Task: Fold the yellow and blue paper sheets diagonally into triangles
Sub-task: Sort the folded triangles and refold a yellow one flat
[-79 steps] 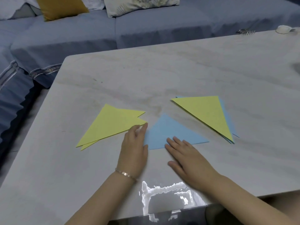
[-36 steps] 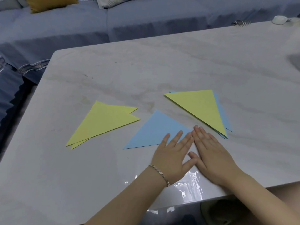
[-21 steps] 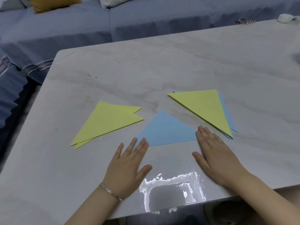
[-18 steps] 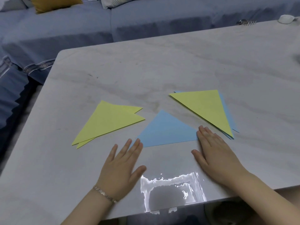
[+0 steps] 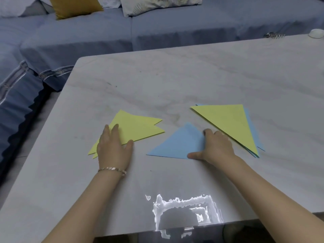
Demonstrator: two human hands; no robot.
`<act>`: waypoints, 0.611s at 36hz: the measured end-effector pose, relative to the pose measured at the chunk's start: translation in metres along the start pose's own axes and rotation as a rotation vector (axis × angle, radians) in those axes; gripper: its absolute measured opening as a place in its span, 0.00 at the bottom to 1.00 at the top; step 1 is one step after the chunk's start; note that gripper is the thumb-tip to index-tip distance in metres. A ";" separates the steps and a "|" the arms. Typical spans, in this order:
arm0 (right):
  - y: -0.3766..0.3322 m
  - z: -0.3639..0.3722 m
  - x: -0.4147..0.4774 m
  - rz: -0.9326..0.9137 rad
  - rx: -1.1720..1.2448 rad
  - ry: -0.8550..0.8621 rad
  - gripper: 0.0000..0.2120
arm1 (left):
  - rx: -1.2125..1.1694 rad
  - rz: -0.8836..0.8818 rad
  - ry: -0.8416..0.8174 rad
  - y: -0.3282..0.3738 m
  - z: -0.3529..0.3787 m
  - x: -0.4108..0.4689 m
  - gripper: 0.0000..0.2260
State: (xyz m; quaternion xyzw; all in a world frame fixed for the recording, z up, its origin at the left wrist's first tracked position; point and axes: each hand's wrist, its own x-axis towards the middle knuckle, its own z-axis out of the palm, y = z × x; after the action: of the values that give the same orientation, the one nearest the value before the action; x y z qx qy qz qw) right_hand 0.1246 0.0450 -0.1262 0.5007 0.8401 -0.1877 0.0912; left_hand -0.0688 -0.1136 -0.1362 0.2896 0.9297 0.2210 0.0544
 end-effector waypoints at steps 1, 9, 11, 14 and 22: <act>0.002 0.001 -0.001 0.002 0.059 0.006 0.40 | 0.027 -0.042 -0.027 0.000 0.002 0.005 0.29; 0.030 0.008 -0.014 -0.161 0.509 0.273 0.14 | 0.121 -0.143 -0.050 0.001 0.008 0.018 0.33; 0.038 -0.001 -0.015 -0.098 0.683 0.417 0.12 | 0.115 -0.168 -0.036 -0.001 0.008 0.021 0.36; 0.052 -0.018 -0.009 -0.005 0.775 0.599 0.07 | 0.097 -0.169 -0.021 -0.002 0.005 0.023 0.35; 0.072 -0.026 0.002 0.212 0.400 0.539 0.32 | 0.126 -0.071 0.047 0.001 -0.001 0.016 0.33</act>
State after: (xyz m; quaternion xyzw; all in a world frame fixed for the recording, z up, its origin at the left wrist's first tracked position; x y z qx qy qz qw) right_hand 0.1871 0.0882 -0.1196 0.6247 0.7238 -0.1992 -0.2149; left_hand -0.0820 -0.1040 -0.1348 0.2541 0.9525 0.1666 0.0218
